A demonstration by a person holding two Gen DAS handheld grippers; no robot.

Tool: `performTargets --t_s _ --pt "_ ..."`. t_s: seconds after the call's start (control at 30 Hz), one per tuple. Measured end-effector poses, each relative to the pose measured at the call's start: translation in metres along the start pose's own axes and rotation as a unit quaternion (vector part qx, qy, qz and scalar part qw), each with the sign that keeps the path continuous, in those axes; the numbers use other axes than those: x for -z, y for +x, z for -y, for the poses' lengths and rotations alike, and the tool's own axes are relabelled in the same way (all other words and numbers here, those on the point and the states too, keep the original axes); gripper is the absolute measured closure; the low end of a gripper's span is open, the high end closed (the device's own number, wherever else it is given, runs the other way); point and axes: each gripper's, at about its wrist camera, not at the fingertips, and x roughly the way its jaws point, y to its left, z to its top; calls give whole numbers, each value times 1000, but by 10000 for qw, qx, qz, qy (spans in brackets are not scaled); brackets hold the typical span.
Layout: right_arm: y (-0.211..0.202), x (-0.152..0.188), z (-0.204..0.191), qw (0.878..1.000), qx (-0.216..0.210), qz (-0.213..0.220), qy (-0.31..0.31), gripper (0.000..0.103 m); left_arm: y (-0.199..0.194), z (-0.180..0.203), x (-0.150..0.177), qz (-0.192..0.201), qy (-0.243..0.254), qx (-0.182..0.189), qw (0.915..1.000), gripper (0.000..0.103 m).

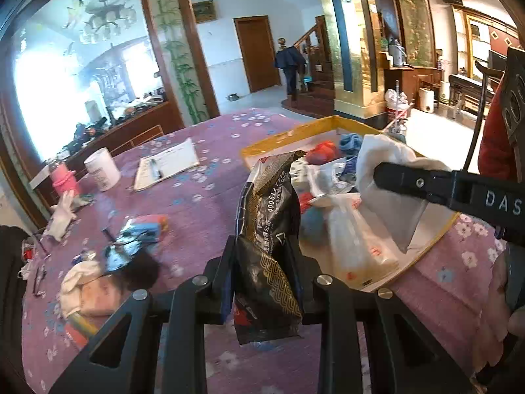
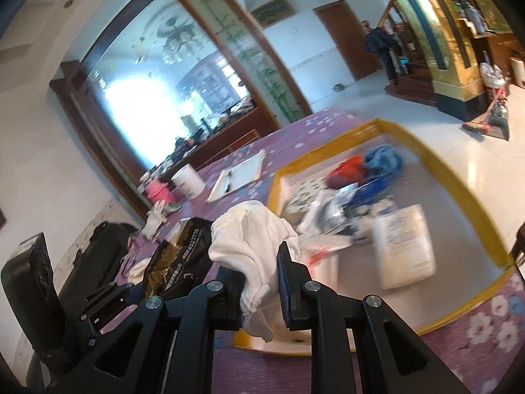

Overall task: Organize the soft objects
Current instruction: 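Carry the white cloth and black bag with both grippers over the tray, then open both grippers to drop the white cloth and black bag into the tray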

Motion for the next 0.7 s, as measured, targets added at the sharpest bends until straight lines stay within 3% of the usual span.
performTargets --t_s 0.43,0.7 --pt "-16 -19 65 9954 725 260 563 84 49 47 -31 -296 -152 831 9960 76" --pt "-3 -50 82 9894 1416 110 290 84 75 66 -47 -437 -340 1074 9927 75"
